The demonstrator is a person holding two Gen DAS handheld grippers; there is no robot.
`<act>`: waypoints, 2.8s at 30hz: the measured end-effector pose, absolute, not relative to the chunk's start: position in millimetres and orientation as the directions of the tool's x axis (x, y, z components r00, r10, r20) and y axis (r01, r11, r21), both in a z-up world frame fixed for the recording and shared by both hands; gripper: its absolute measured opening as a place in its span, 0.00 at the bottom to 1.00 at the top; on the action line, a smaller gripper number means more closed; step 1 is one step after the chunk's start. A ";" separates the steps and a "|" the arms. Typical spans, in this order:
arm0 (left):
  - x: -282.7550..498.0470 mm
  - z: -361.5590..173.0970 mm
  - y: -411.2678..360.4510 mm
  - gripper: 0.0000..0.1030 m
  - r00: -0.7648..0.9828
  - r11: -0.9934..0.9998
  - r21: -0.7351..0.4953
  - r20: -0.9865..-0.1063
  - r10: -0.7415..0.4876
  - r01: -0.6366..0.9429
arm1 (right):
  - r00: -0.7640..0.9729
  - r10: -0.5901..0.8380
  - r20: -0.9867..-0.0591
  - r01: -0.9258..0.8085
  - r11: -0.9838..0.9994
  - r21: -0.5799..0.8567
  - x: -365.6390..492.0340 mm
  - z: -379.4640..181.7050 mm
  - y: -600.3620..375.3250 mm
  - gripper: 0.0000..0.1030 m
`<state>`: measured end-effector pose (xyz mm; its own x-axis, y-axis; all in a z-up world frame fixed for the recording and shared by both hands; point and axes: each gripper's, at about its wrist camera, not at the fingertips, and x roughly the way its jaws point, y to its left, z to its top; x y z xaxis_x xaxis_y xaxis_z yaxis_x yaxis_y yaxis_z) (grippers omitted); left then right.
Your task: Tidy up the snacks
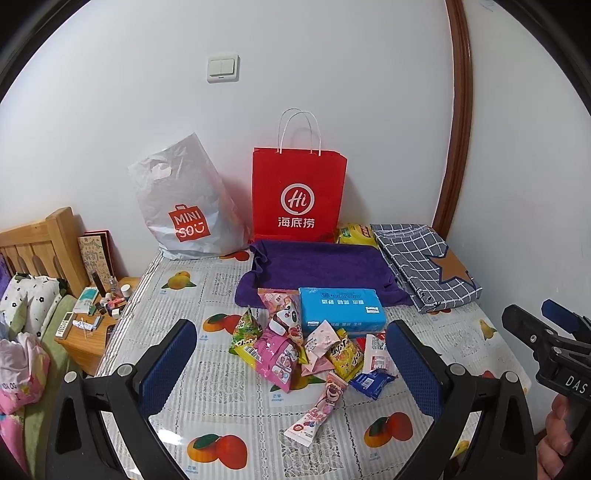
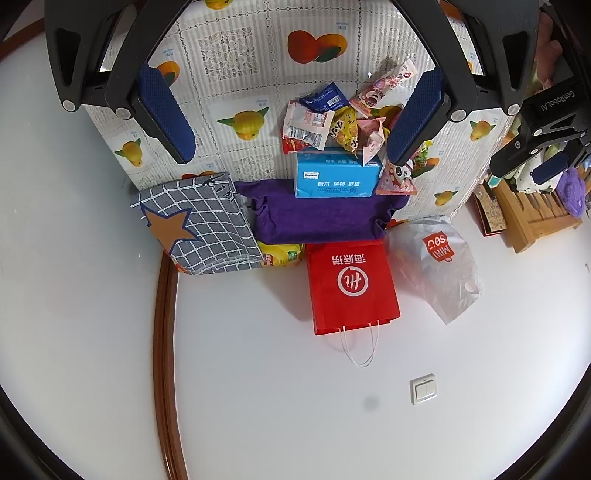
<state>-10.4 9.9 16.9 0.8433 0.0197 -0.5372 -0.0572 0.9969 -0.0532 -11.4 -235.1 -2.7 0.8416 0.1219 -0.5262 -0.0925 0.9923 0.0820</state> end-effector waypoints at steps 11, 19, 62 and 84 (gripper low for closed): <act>-10.2 19.4 11.6 1.00 0.844 0.997 -0.052 -0.536 0.021 -0.058 | 0.844 0.123 -0.522 -0.098 0.992 0.075 -11.9 -0.9 -231.4 0.99; -11.5 17.8 11.1 1.00 0.845 0.997 -0.053 -0.534 0.020 -0.057 | 0.845 0.124 -0.520 -0.101 0.992 0.072 -13.2 -1.3 -231.1 0.99; 31.6 -53.2 26.5 1.00 0.754 0.995 -0.054 -0.656 0.024 -0.078 | 0.774 0.128 -0.620 -0.091 0.992 0.092 32.1 -57.8 -226.3 0.99; 82.1 -131.7 70.7 0.98 0.641 0.984 -0.074 -0.766 0.047 -0.161 | 0.638 0.162 -0.753 -0.065 0.985 0.158 106.2 -147.7 -213.4 0.85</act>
